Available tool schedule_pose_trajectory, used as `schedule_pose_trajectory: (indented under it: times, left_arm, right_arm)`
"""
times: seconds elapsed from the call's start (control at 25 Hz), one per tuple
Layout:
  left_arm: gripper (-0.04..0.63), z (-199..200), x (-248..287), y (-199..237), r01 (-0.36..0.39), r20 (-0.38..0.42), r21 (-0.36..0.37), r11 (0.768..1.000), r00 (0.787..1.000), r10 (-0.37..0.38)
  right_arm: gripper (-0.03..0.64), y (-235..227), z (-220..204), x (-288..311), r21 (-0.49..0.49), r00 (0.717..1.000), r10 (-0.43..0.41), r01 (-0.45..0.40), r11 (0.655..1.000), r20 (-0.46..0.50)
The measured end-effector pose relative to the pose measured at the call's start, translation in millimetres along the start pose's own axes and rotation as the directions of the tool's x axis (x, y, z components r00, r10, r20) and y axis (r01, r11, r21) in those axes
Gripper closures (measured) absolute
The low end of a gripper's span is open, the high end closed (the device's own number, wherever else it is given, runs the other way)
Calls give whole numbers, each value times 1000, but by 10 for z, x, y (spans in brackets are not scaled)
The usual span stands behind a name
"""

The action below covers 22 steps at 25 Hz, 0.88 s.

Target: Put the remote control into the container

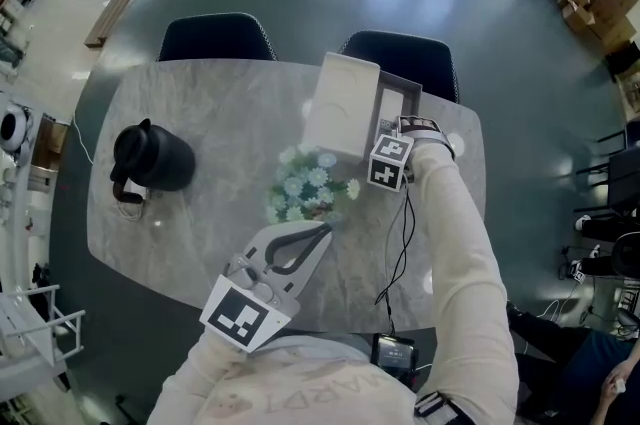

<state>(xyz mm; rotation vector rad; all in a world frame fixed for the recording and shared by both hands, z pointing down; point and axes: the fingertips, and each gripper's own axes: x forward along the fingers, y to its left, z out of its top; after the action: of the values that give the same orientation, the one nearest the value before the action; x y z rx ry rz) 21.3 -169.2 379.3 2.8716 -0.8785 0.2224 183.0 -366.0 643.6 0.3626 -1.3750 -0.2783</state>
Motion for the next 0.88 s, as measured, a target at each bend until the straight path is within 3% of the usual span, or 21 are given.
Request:
schedule_pose_trajectory:
  times: [0.12,0.2,0.28,0.4,0.52,0.64,0.76,0.88]
  left_arm:
    - [583,-22,-6,-11,-8,-4,-24,1000,1000,8]
    - [583,-30,-16,-35,-13,-3,-32,999,1000,13]
    - [583,-26,-26,-71,-16,0,-33,999,1000,16]
    - [583,5,-40,-147,-22,9,-27,999,1000,23]
    - [583,28,-88,-253,-33,15,-23,999,999,34]
    - [583,60,-170,-377,-50,27,-18,999,998,51]
    - [583,104,-257,-533,-68,38,1,998,997,68]
    - [583,128,-342,-711,-81,45,28,996,996,80]
  right_arm:
    - [355,-83,72,-141,62,991,-97,91,994,90]
    - [546,-204,113,-309,121,960,-231,213,969,156]
    - [555,-254,113,-466,191,926,-315,278,941,206]
    - [581,-266,62,-766,341,879,-393,294,893,271]
    - [592,-240,39,-1212,536,810,-466,231,812,356]
    - [594,-126,8,-1716,697,723,-532,97,710,441]
    - [595,93,-58,-2192,785,629,-580,-79,615,518]
    - [597,332,-150,-2632,808,526,-631,-219,547,570]
